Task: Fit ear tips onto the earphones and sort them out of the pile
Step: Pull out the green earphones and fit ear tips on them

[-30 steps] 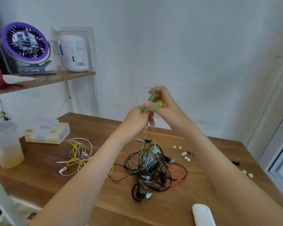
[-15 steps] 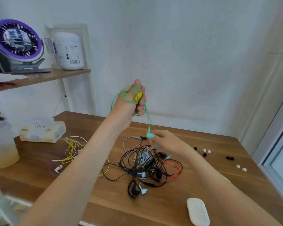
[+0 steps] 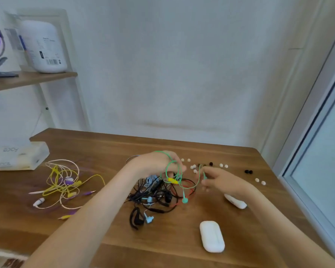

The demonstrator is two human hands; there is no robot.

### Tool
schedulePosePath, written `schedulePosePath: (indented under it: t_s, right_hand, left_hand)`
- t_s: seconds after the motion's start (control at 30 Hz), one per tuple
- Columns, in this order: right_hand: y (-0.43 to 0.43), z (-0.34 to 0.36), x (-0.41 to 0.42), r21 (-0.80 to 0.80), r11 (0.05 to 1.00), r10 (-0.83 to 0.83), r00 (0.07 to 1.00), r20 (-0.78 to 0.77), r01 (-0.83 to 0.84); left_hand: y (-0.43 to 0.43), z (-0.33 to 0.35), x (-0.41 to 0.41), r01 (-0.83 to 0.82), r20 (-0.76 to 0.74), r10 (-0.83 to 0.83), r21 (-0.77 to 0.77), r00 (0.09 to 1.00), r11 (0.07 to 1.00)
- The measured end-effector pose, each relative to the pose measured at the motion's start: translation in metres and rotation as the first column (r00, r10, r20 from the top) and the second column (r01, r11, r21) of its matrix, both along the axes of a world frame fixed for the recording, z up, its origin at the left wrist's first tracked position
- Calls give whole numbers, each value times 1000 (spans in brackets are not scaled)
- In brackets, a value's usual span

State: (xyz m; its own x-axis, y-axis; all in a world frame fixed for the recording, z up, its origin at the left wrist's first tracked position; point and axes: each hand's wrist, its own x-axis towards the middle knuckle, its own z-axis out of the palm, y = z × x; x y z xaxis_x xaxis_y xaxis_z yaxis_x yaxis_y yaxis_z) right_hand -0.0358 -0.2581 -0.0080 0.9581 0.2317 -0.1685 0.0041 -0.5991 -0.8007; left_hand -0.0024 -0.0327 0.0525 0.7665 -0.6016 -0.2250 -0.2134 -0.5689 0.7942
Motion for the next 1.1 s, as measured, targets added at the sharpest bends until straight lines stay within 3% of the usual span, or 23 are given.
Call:
schedulePosePath:
  t_s: [0.07,0.17,0.3,0.37,0.4,0.47,0.53,0.6,0.67,0.8,0.93,1.1]
  right_hand:
    - [-6,-9,-5,8,998,-64,998,-21,65]
    - [-5,-17,-8,-48,995,-85,996,7,86]
    - [-3,-15,-6,6,993,-116,991,59,116]
    - [-5,-15,-4,-2,992,-127,990,66,127]
    - [-5,-15,-3,-17,992,-124,990,72,125]
    - [-3,-15,-1,-80,993,-83,992,93,91]
    - [4,-16,0,-132,990,-35,992,117,51]
    - [14,-18,4,-111,991,-58,989,134,73]
    - [23,-18,9,-74,988,-120,978,170,134]
    - [30,-19,17,-10,974,-212,927,309,226]
    - [25,-31,19,42,973,-227,909,350,226]
    - [18,-50,26,67,954,-293,862,413,292]
  left_hand:
    - [2,-12,8,144,-90,-129,177,987,974]
    - [15,-23,17,231,-231,-170,267,958,936]
    - [38,-18,22,118,-372,-76,90,925,989]
    - [47,-10,22,23,-372,-17,11,928,1000]
    - [48,-4,20,-32,-300,40,31,953,999]
    - [45,5,16,-195,33,193,154,981,969]
    - [32,9,14,-395,456,264,219,850,892]
    - [10,5,8,-433,639,261,126,724,892]
    - [-13,-6,3,-295,553,220,49,804,954]
    - [-40,-52,15,-64,233,41,94,972,994]
    - [-48,-84,21,-163,-53,156,-160,986,974]
    - [-47,-90,25,-292,-169,250,-304,953,907]
